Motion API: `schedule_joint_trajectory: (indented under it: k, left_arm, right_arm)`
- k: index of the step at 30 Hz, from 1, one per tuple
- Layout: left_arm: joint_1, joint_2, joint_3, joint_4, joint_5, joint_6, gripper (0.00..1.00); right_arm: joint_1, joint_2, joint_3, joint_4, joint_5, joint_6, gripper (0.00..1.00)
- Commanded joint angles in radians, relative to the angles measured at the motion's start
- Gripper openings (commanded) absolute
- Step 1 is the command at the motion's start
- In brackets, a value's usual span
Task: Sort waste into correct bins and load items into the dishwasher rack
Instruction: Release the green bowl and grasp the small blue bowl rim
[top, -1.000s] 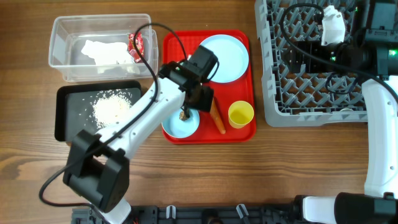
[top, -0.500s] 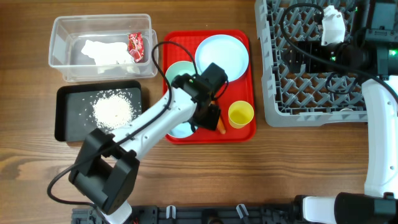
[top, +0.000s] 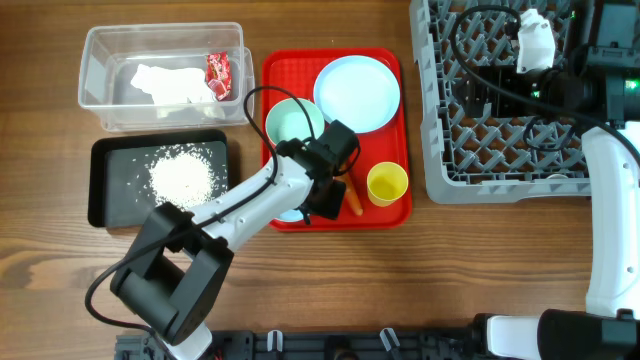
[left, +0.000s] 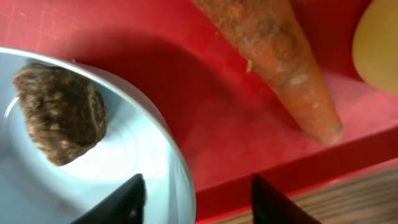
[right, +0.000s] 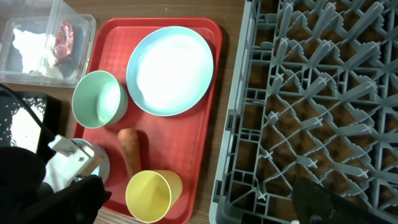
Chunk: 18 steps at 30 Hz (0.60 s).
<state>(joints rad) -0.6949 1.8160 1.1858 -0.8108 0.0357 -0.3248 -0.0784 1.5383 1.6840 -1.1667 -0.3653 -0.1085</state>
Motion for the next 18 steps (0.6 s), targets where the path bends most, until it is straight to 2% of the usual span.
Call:
schedule_joint_trajectory:
  k: [1, 5, 16, 18]
  left_arm:
    - [-0.003, 0.000, -0.049, 0.050, -0.007, 0.002, 0.39]
    - [-0.003, 0.000, -0.089, 0.086, -0.007, 0.002, 0.35]
    - [-0.001, 0.000, -0.083, 0.093, -0.014, 0.002, 0.04]
    - [0.000, -0.002, -0.058, 0.085, -0.014, 0.002, 0.04]
  right_arm:
    - [-0.001, 0.016, 0.009, 0.002, 0.006, 0.007, 1.00]
    - [-0.001, 0.016, 0.009, 0.002, 0.006, 0.007, 1.00]
    - [-0.001, 0.016, 0.009, 0.002, 0.006, 0.007, 1.00]
    - [-0.002, 0.016, 0.009, 0.002, 0.006, 0.007, 1.00]
